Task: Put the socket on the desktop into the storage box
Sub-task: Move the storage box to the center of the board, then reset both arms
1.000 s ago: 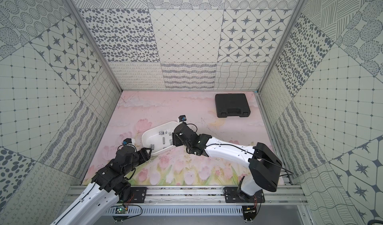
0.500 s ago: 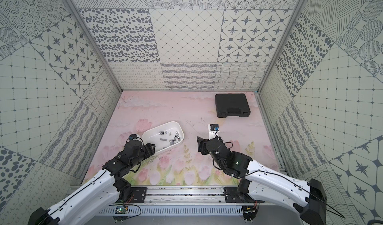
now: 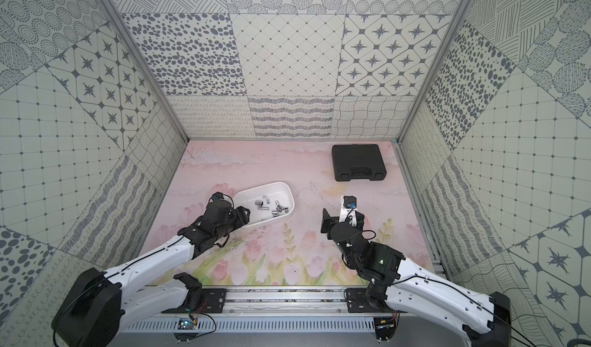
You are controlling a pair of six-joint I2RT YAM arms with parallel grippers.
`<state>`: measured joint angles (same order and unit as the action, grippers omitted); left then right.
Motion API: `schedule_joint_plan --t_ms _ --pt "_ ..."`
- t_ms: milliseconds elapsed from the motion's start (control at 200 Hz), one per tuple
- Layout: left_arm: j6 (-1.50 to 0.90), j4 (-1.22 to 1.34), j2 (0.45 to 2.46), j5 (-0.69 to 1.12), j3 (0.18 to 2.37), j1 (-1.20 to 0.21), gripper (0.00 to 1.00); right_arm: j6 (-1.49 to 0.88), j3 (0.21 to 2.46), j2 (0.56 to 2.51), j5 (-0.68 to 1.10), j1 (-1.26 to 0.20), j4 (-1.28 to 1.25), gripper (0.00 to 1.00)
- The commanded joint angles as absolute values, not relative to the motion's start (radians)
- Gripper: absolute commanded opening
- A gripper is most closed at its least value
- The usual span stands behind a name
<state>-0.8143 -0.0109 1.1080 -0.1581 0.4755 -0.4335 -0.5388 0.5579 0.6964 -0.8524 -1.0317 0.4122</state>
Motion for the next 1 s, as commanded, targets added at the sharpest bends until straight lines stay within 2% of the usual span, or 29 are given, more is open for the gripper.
schedule_joint_plan --t_ms 0,250,345,385,515,705,815,905,995 --pt "-0.772 0.096 1.109 -0.177 0.508 -0.439 0.73 -0.479 0.594 0.737 -1.01 -1.028 0.402 0.97" --pt "-0.634 -0.145 0.89 -0.32 0.527 -0.44 0.79 -0.418 0.622 0.796 -1.269 -1.028 0.383 0.97" --pt "-0.639 -0.166 0.824 -0.422 0.52 -0.44 0.98 -0.383 0.633 0.818 -1.281 -1.014 0.374 0.96" --pt "-0.634 -0.156 0.802 -0.464 0.511 -0.44 0.99 -0.378 0.639 0.827 -1.272 -0.995 0.369 0.97" --pt "-0.565 -0.107 0.753 -0.543 0.49 -0.44 0.99 -0.279 0.614 0.818 -1.138 -0.898 0.268 0.97" --pt "-0.431 0.019 0.746 -0.702 0.464 -0.439 0.99 0.058 0.391 0.717 -0.793 -0.724 -0.216 0.97" --pt "-0.345 0.195 0.791 -0.804 0.414 -0.434 1.0 0.1 0.332 0.731 -0.682 -0.583 -0.357 0.97" --pt "-0.237 0.387 0.862 -0.783 0.367 -0.406 0.99 0.065 0.329 0.789 -0.583 -0.452 -0.37 0.97" --pt "-0.119 0.481 0.946 -0.66 0.351 -0.36 1.0 0.024 0.324 0.861 -0.572 -0.38 -0.405 0.97"
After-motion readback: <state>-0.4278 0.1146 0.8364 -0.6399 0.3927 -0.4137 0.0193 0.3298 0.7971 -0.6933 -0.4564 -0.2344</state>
